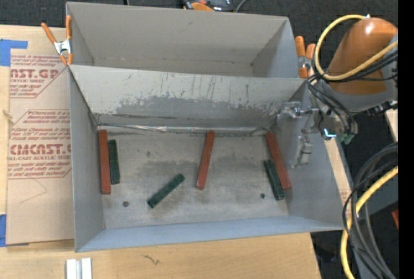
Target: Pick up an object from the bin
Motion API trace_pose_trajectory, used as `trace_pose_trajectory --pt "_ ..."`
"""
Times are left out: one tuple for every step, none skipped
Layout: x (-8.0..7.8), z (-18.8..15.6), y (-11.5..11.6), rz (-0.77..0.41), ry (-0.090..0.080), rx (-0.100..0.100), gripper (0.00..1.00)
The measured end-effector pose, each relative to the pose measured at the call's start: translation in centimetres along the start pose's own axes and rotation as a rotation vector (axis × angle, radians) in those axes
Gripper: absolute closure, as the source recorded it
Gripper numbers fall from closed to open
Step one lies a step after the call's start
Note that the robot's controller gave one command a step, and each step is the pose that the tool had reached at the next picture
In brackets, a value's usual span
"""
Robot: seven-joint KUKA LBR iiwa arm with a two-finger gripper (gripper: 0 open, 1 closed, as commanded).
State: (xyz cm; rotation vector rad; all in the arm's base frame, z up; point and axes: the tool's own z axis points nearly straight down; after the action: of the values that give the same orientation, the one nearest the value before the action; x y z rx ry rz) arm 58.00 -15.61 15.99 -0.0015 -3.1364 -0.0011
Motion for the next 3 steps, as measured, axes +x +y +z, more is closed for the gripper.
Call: trace_pose_trajectory --pt "-0.6 2.1 8.3 -0.028 -0.005 -0.004 0.00" --pt "0.1 9.1 14.8 -0.067 -0.011 -0.002 0.00" --pt "6.2 7.1 26.8 -0.452 -0.005 -0.001 0.00"
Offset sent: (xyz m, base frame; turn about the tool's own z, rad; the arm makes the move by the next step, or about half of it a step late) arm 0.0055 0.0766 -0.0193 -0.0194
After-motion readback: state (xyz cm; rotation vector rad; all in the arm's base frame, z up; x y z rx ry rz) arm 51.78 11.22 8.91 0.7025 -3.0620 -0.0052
